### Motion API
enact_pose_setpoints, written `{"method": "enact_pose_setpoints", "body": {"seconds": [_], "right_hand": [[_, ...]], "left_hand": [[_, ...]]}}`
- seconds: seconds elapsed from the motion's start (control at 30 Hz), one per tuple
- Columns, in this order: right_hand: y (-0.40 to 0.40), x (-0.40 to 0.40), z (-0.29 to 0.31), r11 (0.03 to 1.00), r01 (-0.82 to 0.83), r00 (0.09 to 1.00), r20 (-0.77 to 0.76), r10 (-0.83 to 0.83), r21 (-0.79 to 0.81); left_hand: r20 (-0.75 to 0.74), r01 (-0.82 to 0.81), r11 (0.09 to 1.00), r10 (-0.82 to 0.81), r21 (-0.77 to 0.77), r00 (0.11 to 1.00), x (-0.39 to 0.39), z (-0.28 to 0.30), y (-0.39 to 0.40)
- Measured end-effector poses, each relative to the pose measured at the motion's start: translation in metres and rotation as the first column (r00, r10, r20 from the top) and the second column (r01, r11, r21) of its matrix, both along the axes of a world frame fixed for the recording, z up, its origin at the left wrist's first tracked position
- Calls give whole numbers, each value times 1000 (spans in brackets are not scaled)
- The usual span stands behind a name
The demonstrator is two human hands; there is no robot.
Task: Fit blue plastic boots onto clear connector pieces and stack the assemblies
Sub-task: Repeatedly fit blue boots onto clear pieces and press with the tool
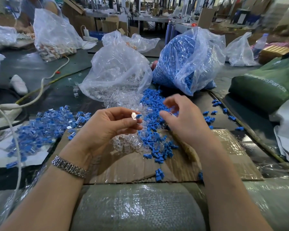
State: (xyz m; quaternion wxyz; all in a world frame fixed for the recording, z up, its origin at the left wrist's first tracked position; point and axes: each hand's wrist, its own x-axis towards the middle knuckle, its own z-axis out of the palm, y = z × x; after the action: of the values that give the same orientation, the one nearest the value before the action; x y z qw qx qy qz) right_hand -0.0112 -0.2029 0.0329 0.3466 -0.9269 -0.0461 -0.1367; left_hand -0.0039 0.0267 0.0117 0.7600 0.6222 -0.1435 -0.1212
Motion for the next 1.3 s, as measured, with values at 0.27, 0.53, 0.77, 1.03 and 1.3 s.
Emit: {"method": "enact_pose_setpoints", "body": {"seconds": [0.27, 0.53, 0.77, 1.03, 1.3], "right_hand": [[-13, 7, -14, 865, 110, 861, -388, -329, -490], [-26, -1, 5, 994, 70, 919, -392, -31, 84], [4, -13, 14, 886, -202, 744, -523, 416, 417], [14, -15, 13, 884, -271, 742, -502, 444, 381], [18, -13, 8, 900, -257, 747, -519, 416, 351]], "left_hand": [[-21, -52, 998, 52, -36, 998, 1, 0, 0], [-116, -146, 971, 126, -190, 985, 7, -1, 3], [-130, -152, 958, 123, -244, 984, 9, -3, -5], [-23, -133, 981, 131, -140, 991, 9, -5, -9], [177, -254, 966, 243, 42, 954, 7, -8, -14]]}}
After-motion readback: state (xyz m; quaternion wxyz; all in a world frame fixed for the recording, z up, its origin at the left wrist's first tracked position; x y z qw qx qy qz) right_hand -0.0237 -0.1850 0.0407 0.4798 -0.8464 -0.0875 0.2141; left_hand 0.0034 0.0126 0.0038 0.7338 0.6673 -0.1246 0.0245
